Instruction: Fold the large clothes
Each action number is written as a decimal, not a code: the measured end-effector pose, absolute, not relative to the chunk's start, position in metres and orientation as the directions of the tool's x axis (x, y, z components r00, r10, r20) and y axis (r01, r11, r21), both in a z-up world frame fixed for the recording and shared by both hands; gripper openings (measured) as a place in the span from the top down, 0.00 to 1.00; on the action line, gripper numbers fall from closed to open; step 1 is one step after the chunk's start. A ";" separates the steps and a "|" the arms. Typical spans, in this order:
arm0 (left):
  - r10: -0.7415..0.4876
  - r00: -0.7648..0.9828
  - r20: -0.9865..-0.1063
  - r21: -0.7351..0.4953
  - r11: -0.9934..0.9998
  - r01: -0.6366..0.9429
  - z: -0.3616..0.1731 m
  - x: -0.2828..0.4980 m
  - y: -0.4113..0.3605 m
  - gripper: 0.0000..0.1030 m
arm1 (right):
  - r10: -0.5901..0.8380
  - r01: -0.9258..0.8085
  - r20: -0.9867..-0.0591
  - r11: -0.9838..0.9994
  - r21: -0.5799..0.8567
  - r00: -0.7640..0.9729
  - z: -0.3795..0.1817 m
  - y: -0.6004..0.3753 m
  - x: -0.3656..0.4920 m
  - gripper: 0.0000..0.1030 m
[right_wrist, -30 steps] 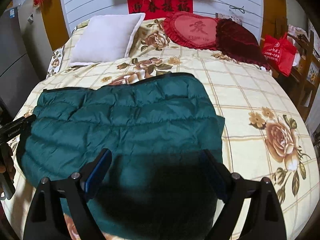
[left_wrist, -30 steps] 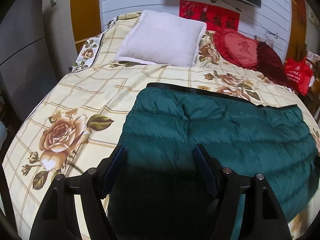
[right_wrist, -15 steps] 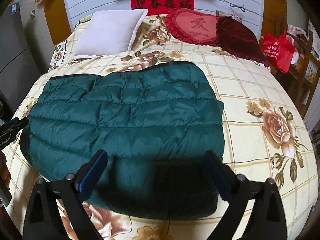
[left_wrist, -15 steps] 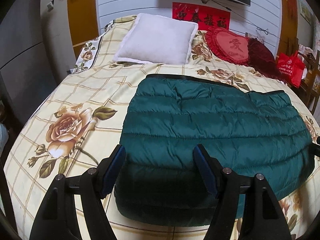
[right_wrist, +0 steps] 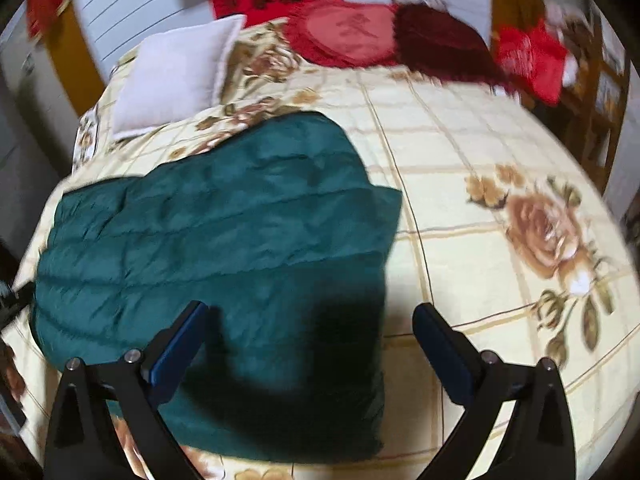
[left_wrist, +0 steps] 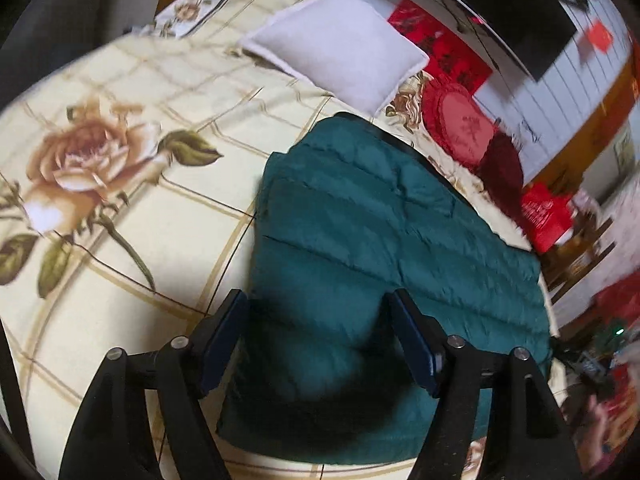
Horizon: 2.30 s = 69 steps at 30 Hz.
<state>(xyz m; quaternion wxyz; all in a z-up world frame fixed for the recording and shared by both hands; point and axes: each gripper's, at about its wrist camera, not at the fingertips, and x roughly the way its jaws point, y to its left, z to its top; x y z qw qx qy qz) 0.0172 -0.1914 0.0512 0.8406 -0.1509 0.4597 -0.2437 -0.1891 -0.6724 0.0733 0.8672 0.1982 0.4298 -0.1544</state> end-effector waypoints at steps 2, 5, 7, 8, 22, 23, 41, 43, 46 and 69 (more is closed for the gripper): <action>-0.593 0.414 -0.690 -0.537 0.804 0.257 0.042 0.026 -0.188 0.22 | -0.055 0.438 -0.803 0.859 0.265 0.593 0.064 -0.684 -0.184 0.00; -0.635 0.370 -0.678 -0.601 0.769 0.220 0.027 0.036 -0.184 0.16 | -0.007 0.427 -0.801 0.849 0.312 0.598 0.053 -0.695 -0.176 0.00; -0.642 0.369 -0.672 -0.608 0.763 0.221 0.023 0.037 -0.184 0.13 | 0.023 0.408 -0.806 0.854 0.324 0.591 0.045 -0.697 -0.168 0.00; -0.642 0.371 -0.671 -0.605 0.763 0.227 0.022 0.037 -0.186 0.12 | 0.033 0.400 -0.808 0.856 0.327 0.589 0.043 -0.698 -0.165 0.00; -0.659 0.322 -0.680 -0.611 0.752 0.249 0.011 0.048 -0.209 0.00 | 0.171 0.321 -0.800 0.852 0.413 0.575 0.019 -0.704 -0.133 0.00; -0.658 0.323 -0.680 -0.609 0.753 0.251 0.011 0.049 -0.210 0.00 | 0.176 0.322 -0.800 0.850 0.418 0.573 0.018 -0.704 -0.132 0.00; -0.700 0.332 -0.632 -0.575 0.711 0.406 0.070 0.006 -0.204 0.57 | 0.194 0.245 -0.699 0.845 0.476 0.689 0.065 -0.681 -0.172 0.59; -0.714 0.319 -0.623 -0.576 0.695 0.430 0.080 -0.008 -0.198 0.57 | 0.198 0.224 -0.697 0.857 0.465 0.689 0.079 -0.673 -0.183 0.61; -0.736 0.296 -0.609 -0.589 0.670 0.452 0.090 -0.031 -0.185 0.58 | 0.212 0.202 -0.695 0.863 0.463 0.687 0.095 -0.661 -0.201 0.62; -0.443 0.494 -0.748 -0.286 0.887 0.362 0.100 -0.121 -0.137 0.23 | 0.010 0.375 -0.811 0.883 0.282 0.585 0.089 -0.618 -0.302 0.18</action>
